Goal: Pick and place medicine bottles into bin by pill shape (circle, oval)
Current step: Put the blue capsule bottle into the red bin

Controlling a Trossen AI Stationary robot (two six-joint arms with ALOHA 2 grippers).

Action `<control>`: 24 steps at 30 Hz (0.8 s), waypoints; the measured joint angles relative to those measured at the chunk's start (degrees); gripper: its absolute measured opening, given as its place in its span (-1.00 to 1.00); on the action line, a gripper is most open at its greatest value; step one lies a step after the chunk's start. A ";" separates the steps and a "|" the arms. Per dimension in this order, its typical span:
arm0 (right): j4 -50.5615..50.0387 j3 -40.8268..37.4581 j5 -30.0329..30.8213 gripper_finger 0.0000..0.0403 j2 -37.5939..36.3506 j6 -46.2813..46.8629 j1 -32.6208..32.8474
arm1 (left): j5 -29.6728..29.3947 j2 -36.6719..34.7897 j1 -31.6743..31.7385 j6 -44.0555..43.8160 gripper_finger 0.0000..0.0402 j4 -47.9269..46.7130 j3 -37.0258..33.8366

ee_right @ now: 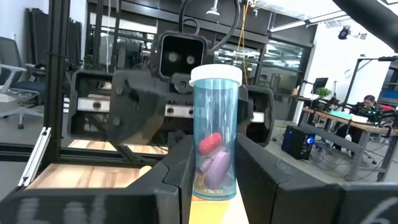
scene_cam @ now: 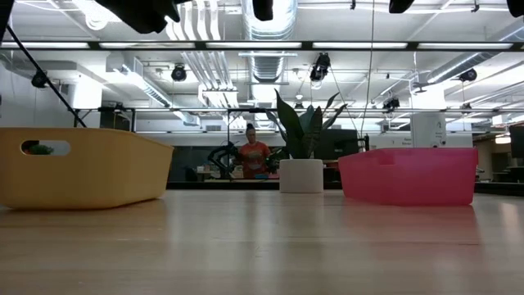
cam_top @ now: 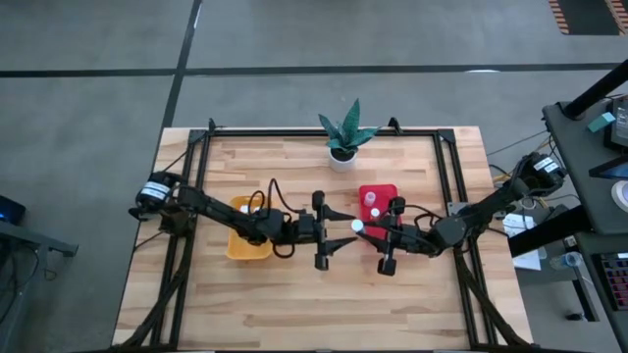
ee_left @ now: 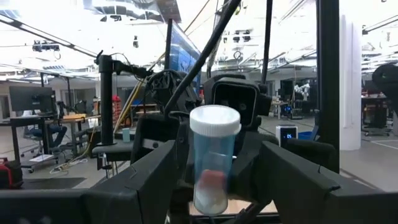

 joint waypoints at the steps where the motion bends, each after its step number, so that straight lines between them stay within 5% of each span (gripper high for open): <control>1: 0.02 0.00 0.00 -0.55 0.00 0.02 0.00 | 0.00 0.04 0.00 -0.01 0.07 -0.33 0.15; 24: 0.00 0.22 0.04 -0.55 0.00 0.14 0.00 | 0.13 0.35 0.40 -0.20 0.07 -0.42 0.93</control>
